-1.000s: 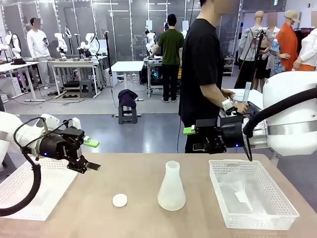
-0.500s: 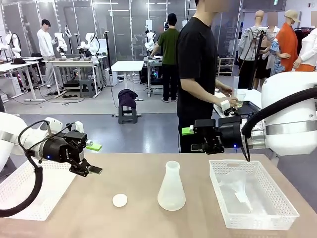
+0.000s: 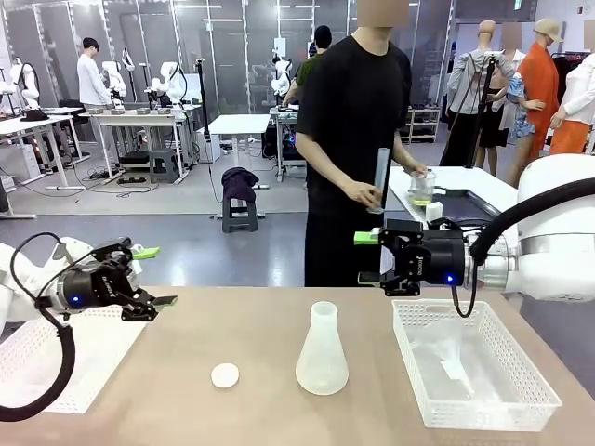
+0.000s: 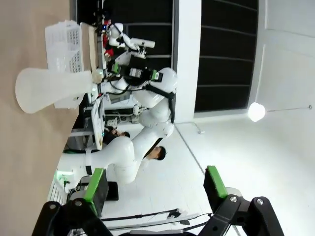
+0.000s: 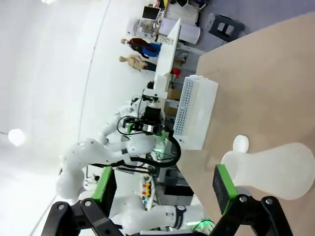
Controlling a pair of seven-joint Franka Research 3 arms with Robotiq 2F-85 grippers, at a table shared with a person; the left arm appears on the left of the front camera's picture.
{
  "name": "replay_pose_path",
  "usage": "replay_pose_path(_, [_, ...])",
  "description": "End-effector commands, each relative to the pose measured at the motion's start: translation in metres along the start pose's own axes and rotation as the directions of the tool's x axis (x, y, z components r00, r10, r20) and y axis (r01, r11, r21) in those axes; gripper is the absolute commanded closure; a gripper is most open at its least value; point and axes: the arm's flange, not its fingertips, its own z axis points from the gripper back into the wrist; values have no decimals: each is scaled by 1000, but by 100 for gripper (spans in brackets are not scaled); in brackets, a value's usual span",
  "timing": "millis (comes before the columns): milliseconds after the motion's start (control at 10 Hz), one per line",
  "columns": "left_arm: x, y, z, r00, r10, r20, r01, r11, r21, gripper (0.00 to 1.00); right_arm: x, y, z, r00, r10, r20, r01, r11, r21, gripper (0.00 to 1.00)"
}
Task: Prepare the solutions needed for the experiment.
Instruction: Pick up the Plastic Funnel and insert it into the Big flask.
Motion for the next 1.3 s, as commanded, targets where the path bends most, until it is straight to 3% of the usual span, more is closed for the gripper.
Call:
replay_pose_path(0, [-1,-2,3,998,-59,23,60,998,-25,0,3,-3,-6,998,-46,42,44,998,40,0])
replay_pose_path(700, [-7,-25,8,991,-127,-40,132,974,181,0,1,-5,6,997,-69,34,68,997,32,0])
replay_pose_path(900, [-7,-26,12,993,-104,-56,113,969,217,0,1,-5,6,997,-69,34,68,997,32,0])
replay_pose_path(1000, [-5,-24,11,991,-126,-37,130,979,159,0,1,-6,8,997,-70,36,68,997,30,0])
replay_pose_path(1100, [-5,-24,11,991,-126,-37,130,979,159,0,10,3,17,994,112,9,-111,991,-68,0])
replay_pose_path(1200, [-5,-24,11,991,-126,-37,130,979,159,0,29,15,24,966,237,-99,-253,943,-214,0])
